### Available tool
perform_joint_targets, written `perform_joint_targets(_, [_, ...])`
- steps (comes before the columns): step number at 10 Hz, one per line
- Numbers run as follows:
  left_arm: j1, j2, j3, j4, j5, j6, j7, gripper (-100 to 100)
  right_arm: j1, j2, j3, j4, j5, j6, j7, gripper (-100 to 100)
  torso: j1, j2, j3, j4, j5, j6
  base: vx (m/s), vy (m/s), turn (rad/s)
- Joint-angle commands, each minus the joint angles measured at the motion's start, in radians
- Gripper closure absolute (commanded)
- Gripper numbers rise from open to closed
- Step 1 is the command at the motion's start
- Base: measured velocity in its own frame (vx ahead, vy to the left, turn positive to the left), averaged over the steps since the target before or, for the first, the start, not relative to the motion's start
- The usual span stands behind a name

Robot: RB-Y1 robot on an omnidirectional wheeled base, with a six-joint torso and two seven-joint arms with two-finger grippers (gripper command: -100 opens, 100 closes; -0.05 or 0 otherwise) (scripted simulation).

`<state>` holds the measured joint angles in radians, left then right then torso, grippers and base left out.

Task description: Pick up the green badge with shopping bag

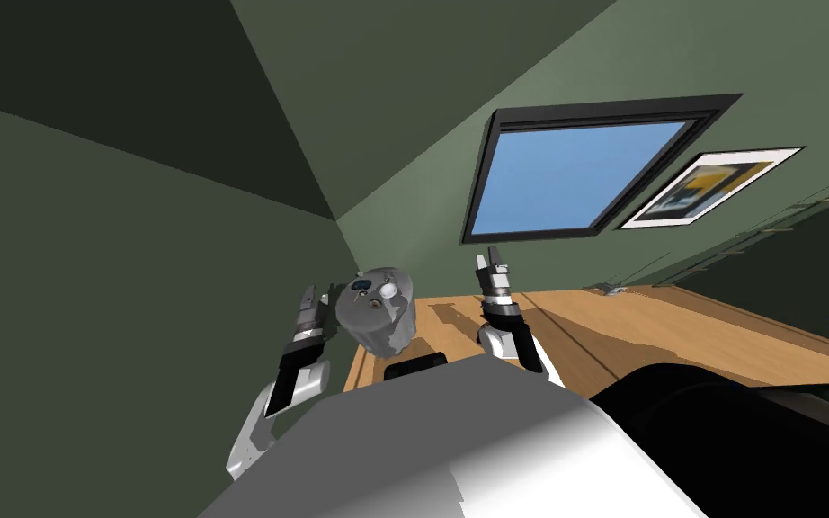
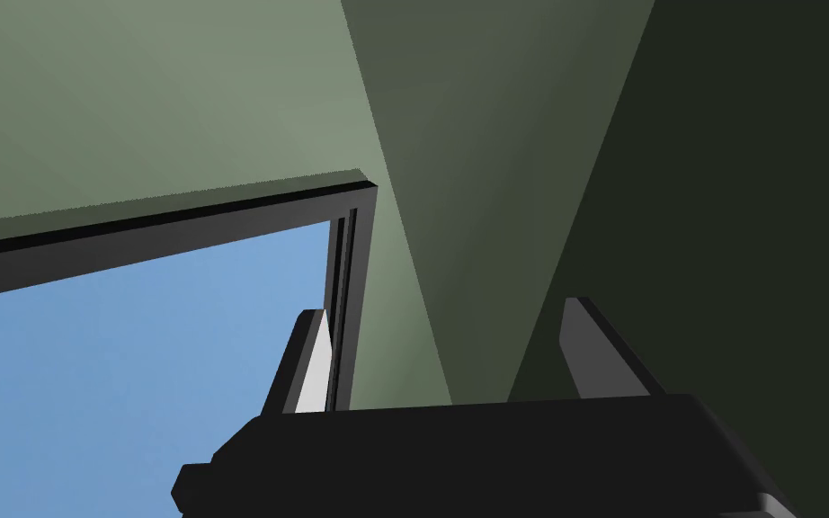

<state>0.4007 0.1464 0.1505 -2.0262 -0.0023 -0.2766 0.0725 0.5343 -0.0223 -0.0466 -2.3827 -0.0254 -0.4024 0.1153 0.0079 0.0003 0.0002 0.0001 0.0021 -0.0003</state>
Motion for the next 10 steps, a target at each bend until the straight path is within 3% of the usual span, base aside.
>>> perform_joint_targets(1, [-0.034, 0.018, 0.013, 0.05, 0.008, 0.05, -0.008, -100, 0.0, 0.0, 0.0, 0.0, 0.0, 0.0, 0.0, 0, 0.0, 0.0, 0.0, 0.0, 0.0, 0.0, -0.011, 0.104, -0.182])
perform_joint_targets(3, [-0.061, 0.04, 0.029, 0.092, 0.019, 0.112, -0.011, -100, 0.0, 0.0, 0.0, 0.0, 0.0, 0.0, 0.0, 0, -0.001, -0.001, -0.001, 0.0, 0.0, 0.0, -0.01, 0.108, -0.132])
perform_joint_targets(5, [-0.061, 0.04, 0.029, 0.116, 0.019, 0.131, -0.011, -100, 0.0, 0.0, 0.0, 0.0, 0.0, 0.0, 0.0, 0, 0.0, -0.001, -0.001, 0.0, 0.0, 0.0, -0.015, 0.074, -0.038])
perform_joint_targets(6, [-0.091, 0.061, 0.045, 0.155, 0.03, 0.184, -0.014, -100, 0.0, 0.0, 0.0, 0.0, 0.0, 0.0, 0.0, 0, -0.004, -0.001, -0.001, 0.0, -0.001, 0.0, -0.021, 0.054, -0.194])
perform_joint_targets(9, [-0.122, 0.083, 0.062, 0.228, 0.043, 0.253, -0.017, -100, 0.0, 0.0, 0.0, 0.0, 0.0, 0.0, 0.0, 0, 0.001, -0.001, -0.001, 0.0, 0.0, 0.0, -0.021, 0.115, -0.138])
perform_joint_targets(10, [-0.154, 0.105, 0.079, 0.267, 0.055, 0.279, -0.019, -100, 0.0, 0.0, 0.0, 0.0, 0.0, 0.0, 0.0, 0, 0.0, -0.001, 0.0, 0.0, 0.0, 0.0, -0.035, 0.105, -0.177])
